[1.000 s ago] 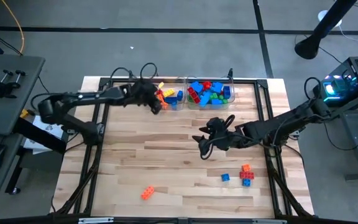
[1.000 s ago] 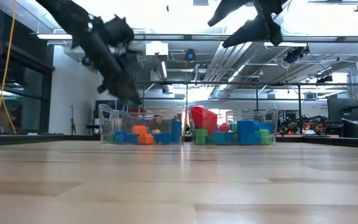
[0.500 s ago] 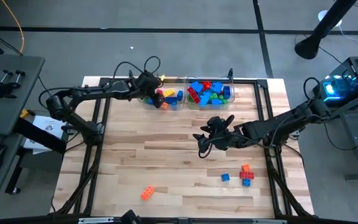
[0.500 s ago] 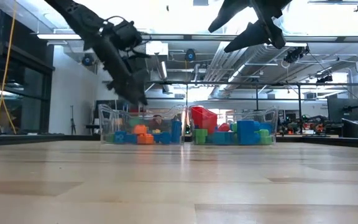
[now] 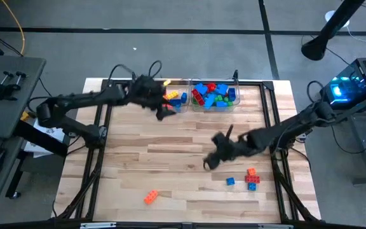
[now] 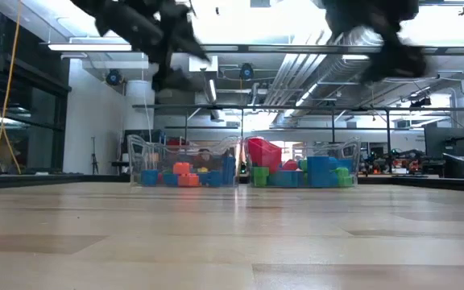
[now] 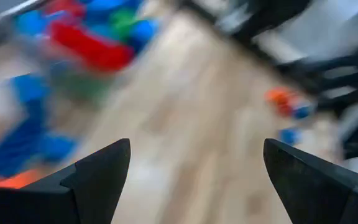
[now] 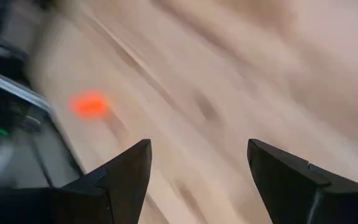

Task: Sort blocks by size
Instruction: Put the blue lego piece into the left transparent bin, then put the orange lego piece into the left transparent bin

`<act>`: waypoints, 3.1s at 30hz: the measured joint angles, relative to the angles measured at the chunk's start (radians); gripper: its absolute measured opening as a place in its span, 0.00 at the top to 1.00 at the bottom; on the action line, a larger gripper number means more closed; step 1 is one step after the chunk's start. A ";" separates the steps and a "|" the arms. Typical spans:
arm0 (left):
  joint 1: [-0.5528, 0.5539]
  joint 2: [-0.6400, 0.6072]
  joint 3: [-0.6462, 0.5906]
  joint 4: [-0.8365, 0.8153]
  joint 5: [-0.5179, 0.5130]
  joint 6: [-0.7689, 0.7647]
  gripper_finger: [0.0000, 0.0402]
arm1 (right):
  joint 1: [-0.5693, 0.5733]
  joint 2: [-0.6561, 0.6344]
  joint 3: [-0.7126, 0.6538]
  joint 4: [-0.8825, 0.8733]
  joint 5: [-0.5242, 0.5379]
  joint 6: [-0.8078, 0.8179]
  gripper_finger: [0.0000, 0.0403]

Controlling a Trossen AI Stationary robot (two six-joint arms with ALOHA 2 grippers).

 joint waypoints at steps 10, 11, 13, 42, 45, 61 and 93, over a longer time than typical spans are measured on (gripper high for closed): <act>-0.347 -0.202 -0.274 0.547 -0.172 -0.380 0.12 | 0.197 0.188 -0.001 -0.222 -0.189 0.593 0.35; -0.370 -0.213 -0.283 0.561 -0.204 -0.388 0.12 | 0.207 0.201 -0.001 -0.221 -0.197 0.626 0.35; -0.402 -0.224 -0.286 0.560 -0.250 -0.392 0.12 | 0.224 0.218 -0.001 -0.235 -0.203 0.679 0.35; -0.424 -0.228 -0.286 0.531 -0.261 -0.399 0.12 | 0.233 0.354 0.002 -0.164 -0.264 0.775 0.41; -0.426 -0.227 -0.286 0.527 -0.260 -0.399 0.12 | 0.233 0.355 0.002 -0.164 -0.263 0.772 0.56; -0.306 -0.512 -0.253 0.818 -0.170 -0.309 0.12 | -0.276 0.308 0.246 0.054 0.157 -0.184 0.66; -0.317 -0.495 -0.254 0.812 -0.158 -0.328 0.12 | -0.545 0.252 0.474 -0.169 -0.075 -0.720 0.08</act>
